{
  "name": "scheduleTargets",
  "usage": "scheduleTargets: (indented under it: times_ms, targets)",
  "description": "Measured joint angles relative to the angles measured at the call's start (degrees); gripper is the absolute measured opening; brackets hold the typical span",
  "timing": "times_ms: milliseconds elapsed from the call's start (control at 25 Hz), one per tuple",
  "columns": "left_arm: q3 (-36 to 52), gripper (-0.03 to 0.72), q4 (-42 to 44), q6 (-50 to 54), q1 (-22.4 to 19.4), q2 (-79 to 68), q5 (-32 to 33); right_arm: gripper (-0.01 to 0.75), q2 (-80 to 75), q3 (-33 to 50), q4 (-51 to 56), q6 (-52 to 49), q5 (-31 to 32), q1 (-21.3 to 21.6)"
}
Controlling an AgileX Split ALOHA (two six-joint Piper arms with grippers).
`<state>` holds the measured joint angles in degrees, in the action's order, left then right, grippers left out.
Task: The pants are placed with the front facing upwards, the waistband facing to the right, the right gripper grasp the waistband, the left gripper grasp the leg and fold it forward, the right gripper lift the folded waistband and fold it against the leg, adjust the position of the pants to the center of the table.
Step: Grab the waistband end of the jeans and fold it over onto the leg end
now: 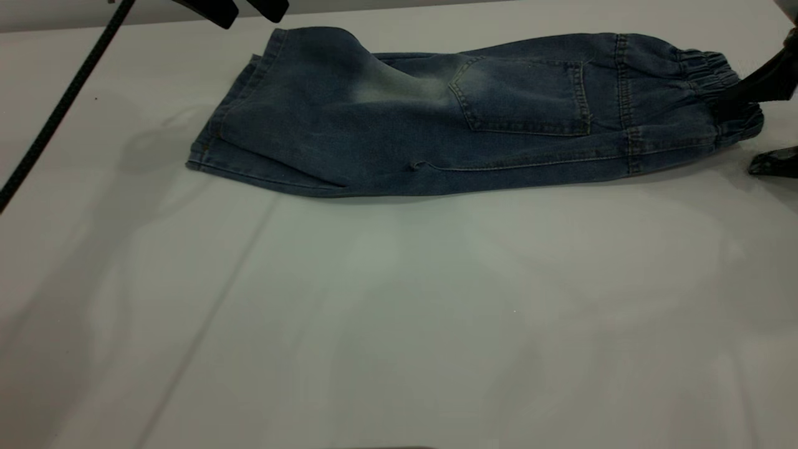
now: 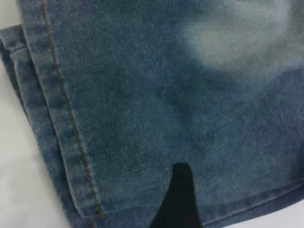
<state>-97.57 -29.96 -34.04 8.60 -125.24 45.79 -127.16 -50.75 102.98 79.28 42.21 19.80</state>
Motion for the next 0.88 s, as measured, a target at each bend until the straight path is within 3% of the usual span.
scheduleTargets:
  times_ms: [280,400,600,680,880]
  targets:
    - [-0.1,0.587,0.0,0.1,0.5,0.0,0.0,0.559,-4.4,-4.8,1.2,0.2,4.8,0.0]
    - [-0.1,0.587,0.1,0.1,2.1,-0.1,-0.4,0.452,-5.2,-5.3,1.1,0.7,5.5,0.0]
    - [-1.6,0.587,0.5,0.1,7.2,-2.5,-2.8,0.097,-5.4,-5.3,0.7,2.5,8.2,0.1]
    - [-2.6,0.587,1.2,0.1,9.5,-3.9,-4.3,0.058,-5.3,-5.3,0.2,3.0,9.6,0.1]
    - [-7.6,0.587,1.5,0.1,15.0,-8.8,-7.8,0.055,-2.3,-5.3,-2.0,3.2,11.9,0.1]
